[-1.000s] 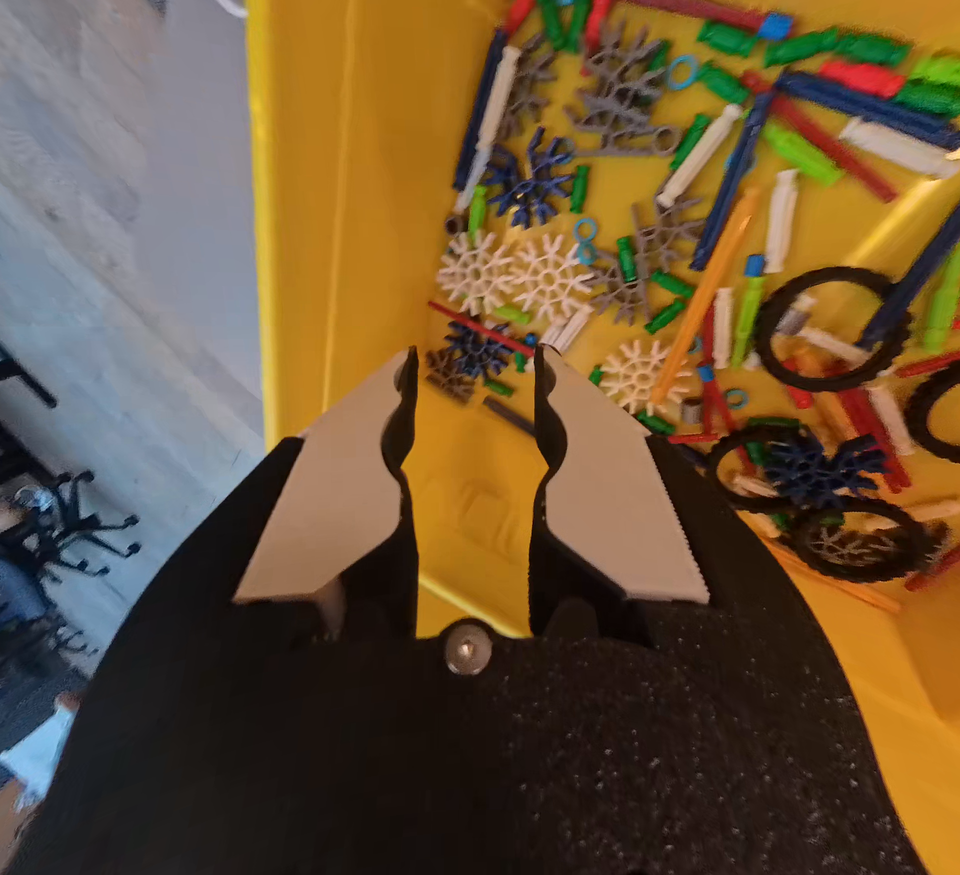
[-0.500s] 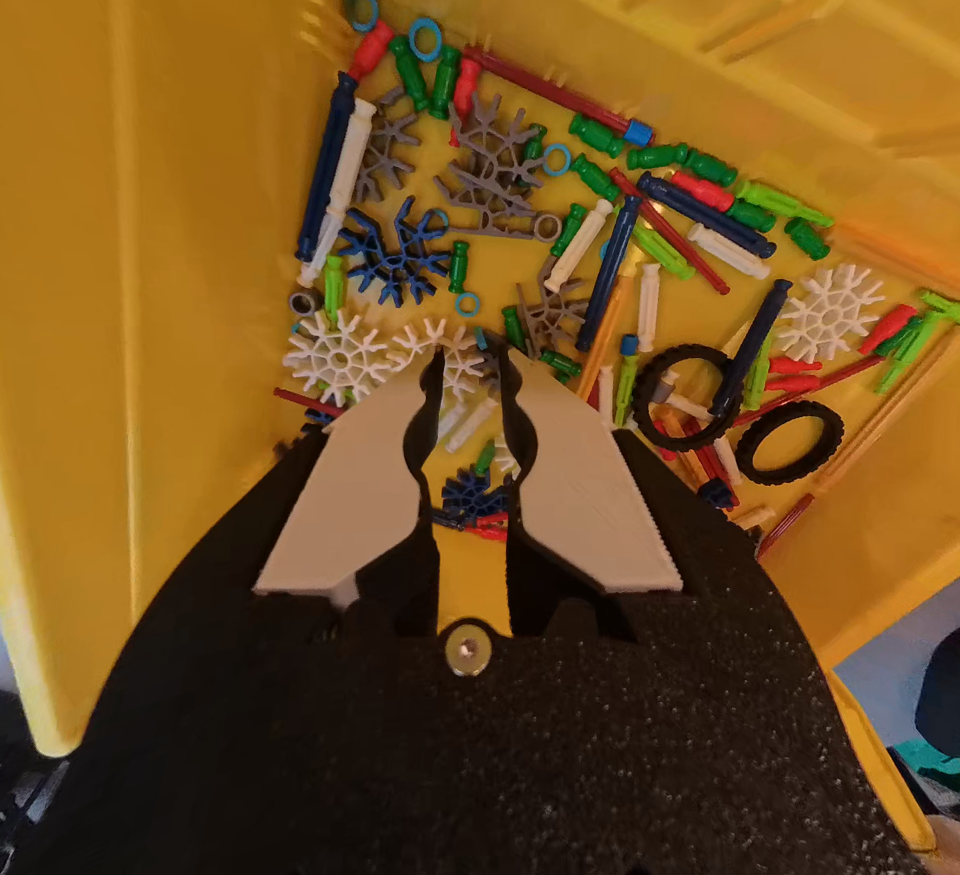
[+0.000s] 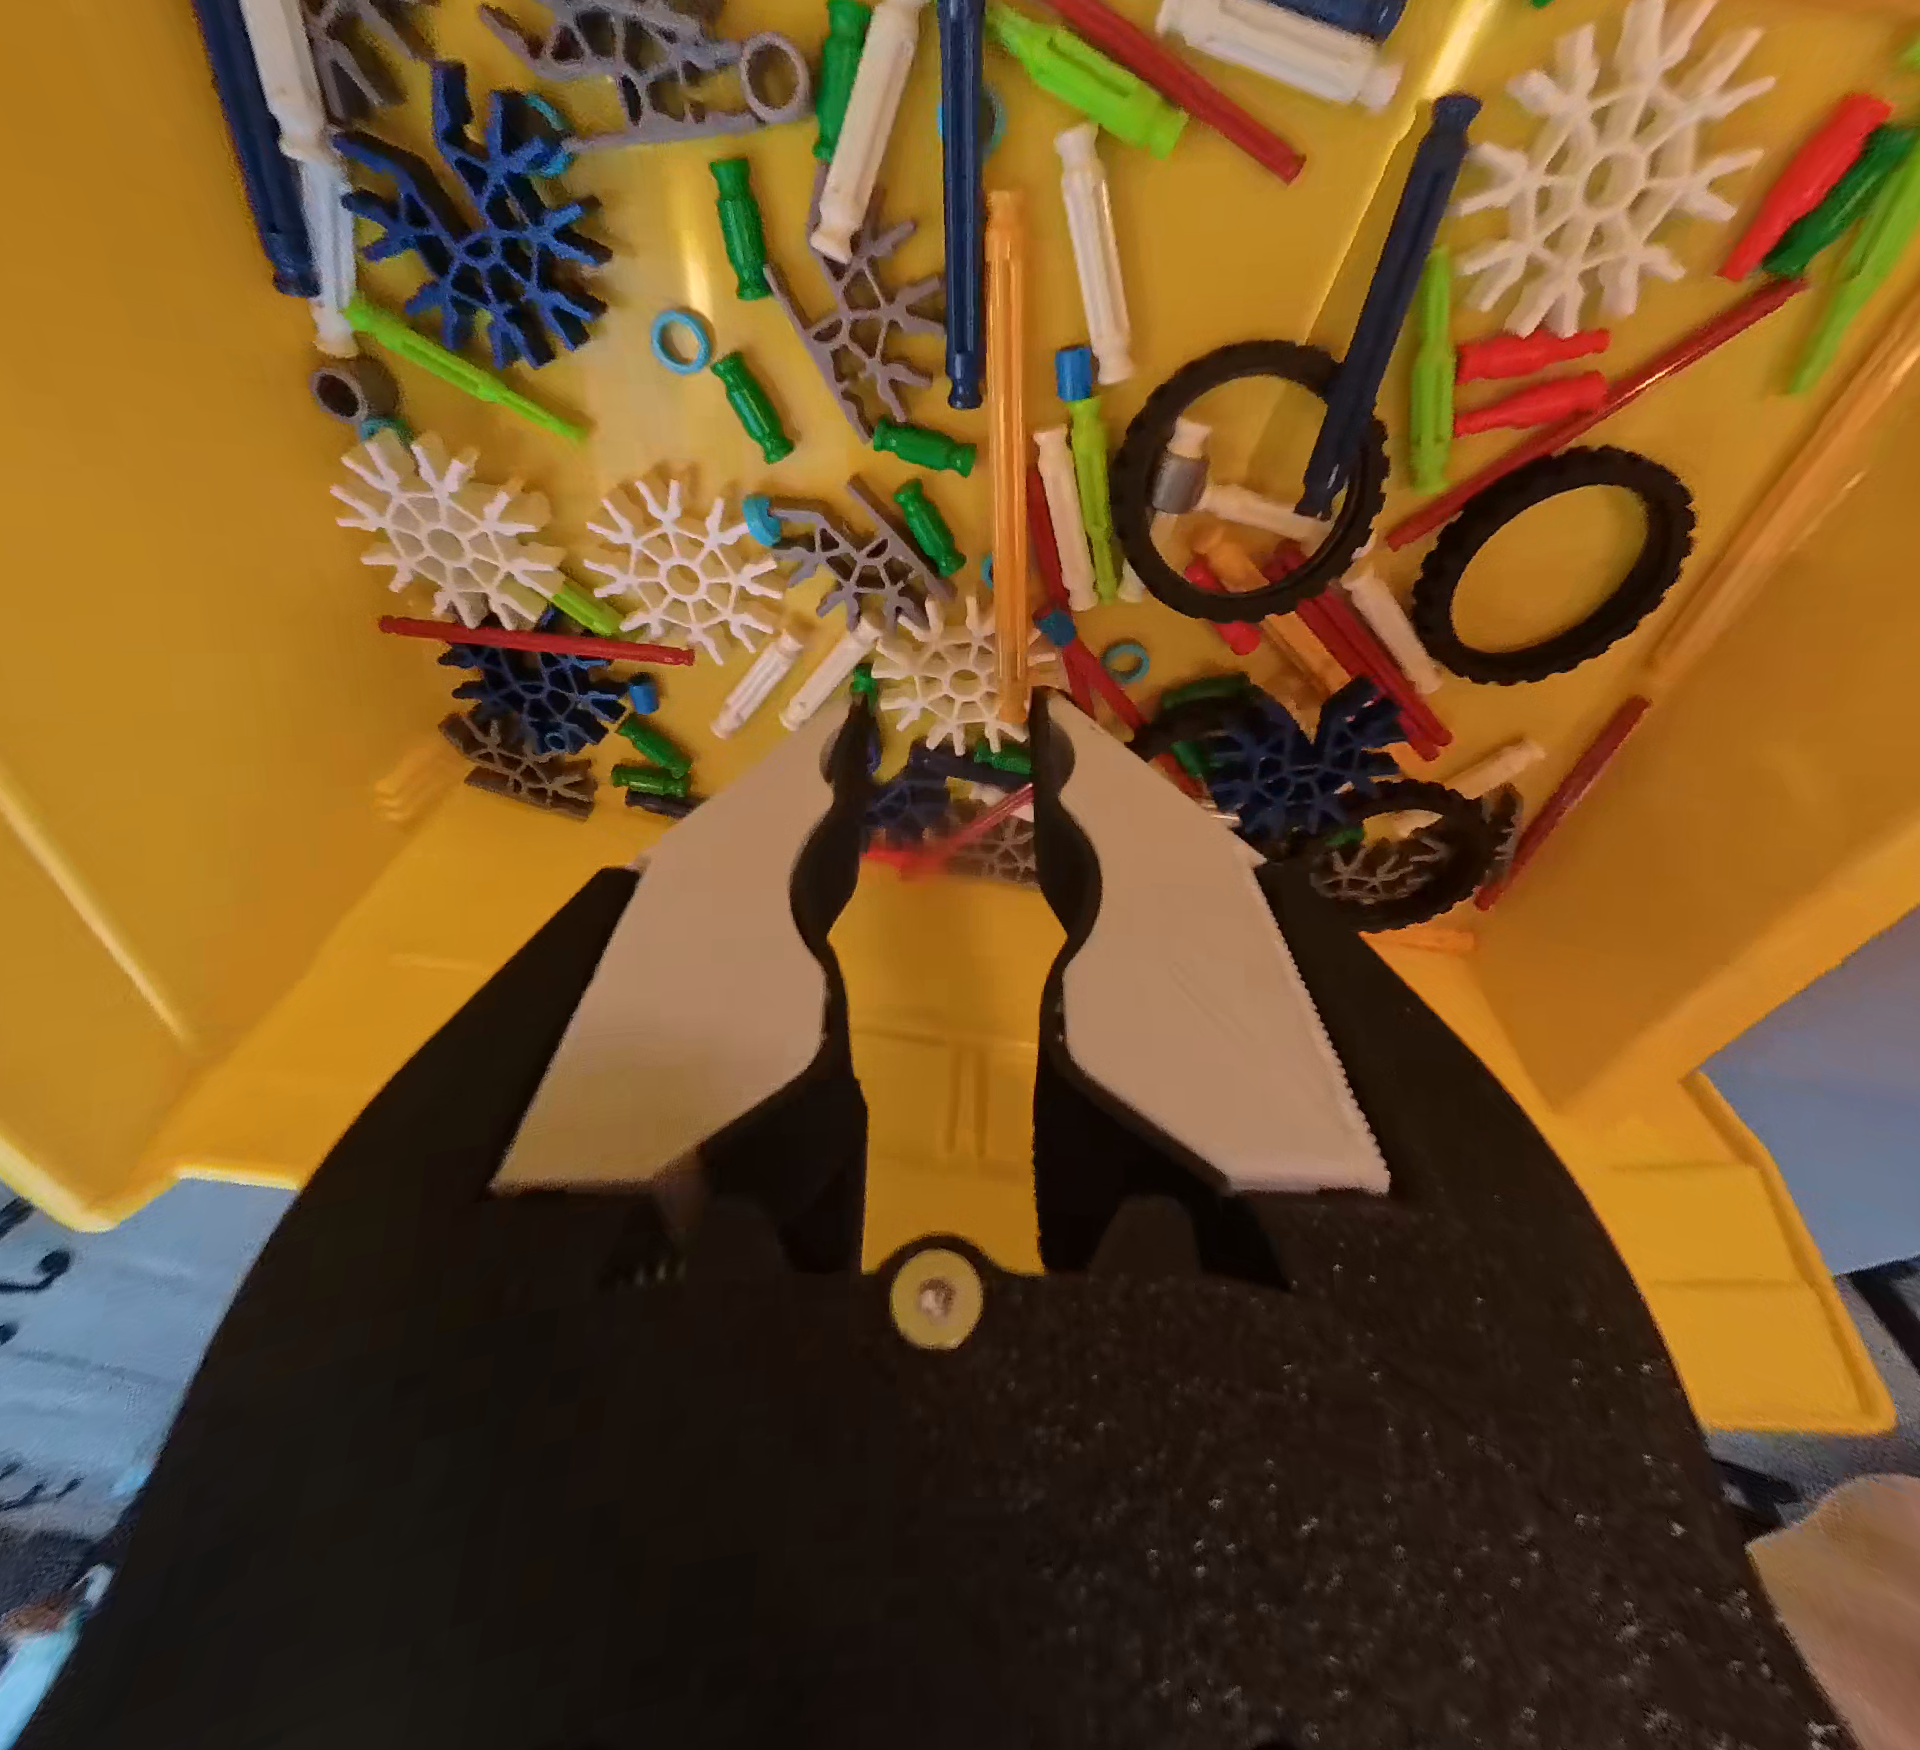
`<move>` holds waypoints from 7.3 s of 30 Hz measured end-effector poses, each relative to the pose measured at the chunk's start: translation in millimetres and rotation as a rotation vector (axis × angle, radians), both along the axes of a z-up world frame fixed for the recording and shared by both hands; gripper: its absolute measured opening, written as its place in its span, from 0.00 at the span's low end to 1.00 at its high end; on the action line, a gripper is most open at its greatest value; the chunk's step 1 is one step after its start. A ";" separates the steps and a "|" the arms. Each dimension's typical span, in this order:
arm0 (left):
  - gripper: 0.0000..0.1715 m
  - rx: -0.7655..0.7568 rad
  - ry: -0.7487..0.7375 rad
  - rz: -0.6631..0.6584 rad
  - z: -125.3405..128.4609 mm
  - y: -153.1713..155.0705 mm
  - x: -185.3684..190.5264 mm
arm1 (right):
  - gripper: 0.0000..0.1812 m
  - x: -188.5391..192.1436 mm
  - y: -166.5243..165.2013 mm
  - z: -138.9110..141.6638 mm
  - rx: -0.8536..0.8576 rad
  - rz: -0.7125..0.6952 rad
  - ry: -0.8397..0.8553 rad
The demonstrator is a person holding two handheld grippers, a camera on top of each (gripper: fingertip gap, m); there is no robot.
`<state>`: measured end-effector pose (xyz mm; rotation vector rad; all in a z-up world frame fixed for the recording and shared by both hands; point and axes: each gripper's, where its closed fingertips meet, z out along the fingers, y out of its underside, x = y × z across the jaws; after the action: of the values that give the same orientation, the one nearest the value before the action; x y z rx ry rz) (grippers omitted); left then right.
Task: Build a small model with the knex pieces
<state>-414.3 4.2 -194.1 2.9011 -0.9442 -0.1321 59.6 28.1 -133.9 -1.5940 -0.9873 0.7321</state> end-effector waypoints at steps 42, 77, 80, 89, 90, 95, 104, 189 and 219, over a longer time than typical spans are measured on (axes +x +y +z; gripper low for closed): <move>0.28 -0.035 -0.181 0.051 -12.6 -17.9 22.0 | 0.27 1.5 -2.0 -4.2 -0.045 0.008 -0.012; 0.22 0.082 -0.109 -0.024 -0.3 -8.7 15.6 | 0.27 3.3 -2.2 -4.4 -0.075 0.017 0.002; 0.22 0.056 -0.112 -0.043 -3.0 -11.7 20.2 | 0.27 3.2 -2.2 -4.9 -0.074 0.016 -0.001; 0.22 -0.051 -0.130 -0.084 -13.2 -29.8 31.2 | 0.27 3.2 -2.4 -5.0 -0.075 0.018 0.001; 0.19 -0.033 -0.109 -0.085 -14.3 -26.5 29.0 | 0.27 3.2 -2.4 -5.0 -0.076 0.018 0.001; 0.03 -0.009 -0.060 -0.085 -14.5 -18.9 20.1 | 0.27 3.7 -2.1 -4.7 -0.080 0.018 0.005; 0.03 0.447 -0.221 -0.103 84.0 7.1 83.0 | 0.27 3.9 -5.6 -1.6 -0.062 0.027 0.006; 0.20 0.528 -0.760 -0.492 -14.1 -114.5 431.7 | 0.13 -36.3 47.7 -15.9 -0.051 0.112 -0.309; 0.19 0.908 -0.688 -0.026 20.2 -30.2 324.8 | 0.00 -82.5 116.0 -74.5 -0.152 0.226 -0.552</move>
<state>-89.6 -26.1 -174.0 3.8761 -1.2520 0.6533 -22.8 144.0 -208.4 -1.8859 -1.5610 0.5317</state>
